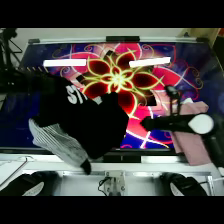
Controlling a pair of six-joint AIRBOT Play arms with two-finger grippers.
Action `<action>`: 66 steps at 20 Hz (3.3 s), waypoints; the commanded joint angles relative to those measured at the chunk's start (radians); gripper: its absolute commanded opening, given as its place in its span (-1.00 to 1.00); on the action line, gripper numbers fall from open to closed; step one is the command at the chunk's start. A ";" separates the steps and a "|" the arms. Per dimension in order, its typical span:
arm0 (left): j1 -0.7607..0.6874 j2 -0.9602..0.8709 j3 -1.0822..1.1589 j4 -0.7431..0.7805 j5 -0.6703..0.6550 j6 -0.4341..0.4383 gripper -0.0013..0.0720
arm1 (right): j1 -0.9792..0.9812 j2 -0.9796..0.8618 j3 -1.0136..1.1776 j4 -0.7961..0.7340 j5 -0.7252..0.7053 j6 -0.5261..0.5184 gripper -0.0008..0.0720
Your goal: Fold the shirts.
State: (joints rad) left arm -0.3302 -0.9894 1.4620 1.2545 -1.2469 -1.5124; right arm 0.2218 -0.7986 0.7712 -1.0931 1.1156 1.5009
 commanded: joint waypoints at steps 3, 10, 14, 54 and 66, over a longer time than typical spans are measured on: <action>-0.001 0.070 -0.025 0.013 -0.069 -0.004 -0.85 | 0.129 -0.243 -0.135 0.242 -0.356 0.002 0.55; -0.001 0.122 -0.025 0.019 -0.074 -0.004 -0.85 | 0.129 -0.486 -0.135 0.386 -0.356 0.000 0.55; -0.001 0.122 -0.025 0.018 -0.073 -0.004 -0.85 | 0.129 -0.541 -0.135 0.492 -0.360 -0.014 0.55; -0.002 -0.342 0.331 0.030 0.124 -0.072 -0.84 | -0.372 -0.007 0.265 -0.039 0.330 0.035 -0.79; 0.268 -0.583 0.374 -0.162 -0.308 -0.052 0.75 | -0.309 -0.231 0.212 -0.050 0.082 0.031 0.64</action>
State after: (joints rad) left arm -0.1776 -1.6058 1.8225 0.9756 -1.3460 -1.5749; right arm -0.0647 -1.0336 0.9325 -1.1240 1.2125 1.5558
